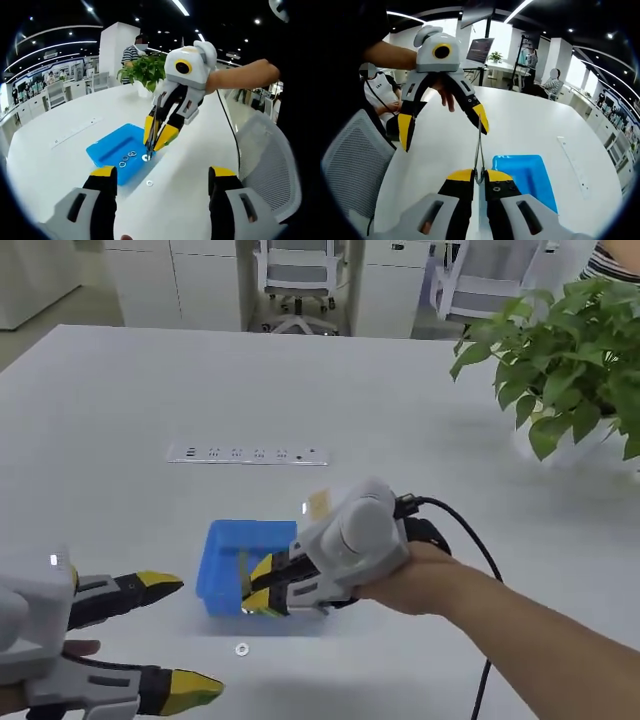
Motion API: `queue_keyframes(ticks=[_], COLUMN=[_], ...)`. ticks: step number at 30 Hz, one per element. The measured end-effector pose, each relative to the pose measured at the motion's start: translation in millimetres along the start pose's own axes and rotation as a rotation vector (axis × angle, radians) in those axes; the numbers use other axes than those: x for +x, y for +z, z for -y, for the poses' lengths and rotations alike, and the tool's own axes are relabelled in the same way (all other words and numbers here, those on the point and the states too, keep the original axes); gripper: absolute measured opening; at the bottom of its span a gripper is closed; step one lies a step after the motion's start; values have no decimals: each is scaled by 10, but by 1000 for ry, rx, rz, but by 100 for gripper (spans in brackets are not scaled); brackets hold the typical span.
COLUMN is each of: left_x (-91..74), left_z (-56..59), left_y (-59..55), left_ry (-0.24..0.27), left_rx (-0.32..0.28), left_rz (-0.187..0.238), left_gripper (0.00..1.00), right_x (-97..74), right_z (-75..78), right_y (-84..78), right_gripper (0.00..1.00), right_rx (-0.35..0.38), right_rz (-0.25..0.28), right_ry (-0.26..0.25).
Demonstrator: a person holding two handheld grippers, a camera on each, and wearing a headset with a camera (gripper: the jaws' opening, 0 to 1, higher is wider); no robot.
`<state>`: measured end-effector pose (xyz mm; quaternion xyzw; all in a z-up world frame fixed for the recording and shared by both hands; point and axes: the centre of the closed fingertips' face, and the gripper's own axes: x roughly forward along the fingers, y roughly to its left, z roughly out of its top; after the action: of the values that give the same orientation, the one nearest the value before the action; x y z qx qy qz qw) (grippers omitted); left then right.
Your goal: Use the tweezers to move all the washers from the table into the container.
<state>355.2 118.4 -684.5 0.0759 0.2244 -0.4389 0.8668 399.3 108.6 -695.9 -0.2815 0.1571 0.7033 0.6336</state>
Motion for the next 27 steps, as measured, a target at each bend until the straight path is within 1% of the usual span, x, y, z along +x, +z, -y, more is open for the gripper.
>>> queue_keyframes(ticks=[4,8,11,19,23,27], left_x=[9,15,14,52,88,120], left_z=[-8,-21,-37,-58,-74,-78], left_y=[12,18,32,41,54,55], left_ry=[11,16,20,24,39,40], left_rx=[-3,-8,-9,-10,-9,-14], left_rz=[13,18,26,31,41,43], left_gripper=[82,84,84,88,94,97], right_x=[-39,-71,-79,-56,-33,-1], right_z=[120,251,339,492,550,609], right_y=[-2,-48,-114,-266,-343,-434], right_gripper=[9,9,9,9,9,9], right_rx=[5,16,19,43,51,62], right_rz=[8,8,3,0,-5,-11], right_ry=[-22,-45,-62,-86,-92,-97])
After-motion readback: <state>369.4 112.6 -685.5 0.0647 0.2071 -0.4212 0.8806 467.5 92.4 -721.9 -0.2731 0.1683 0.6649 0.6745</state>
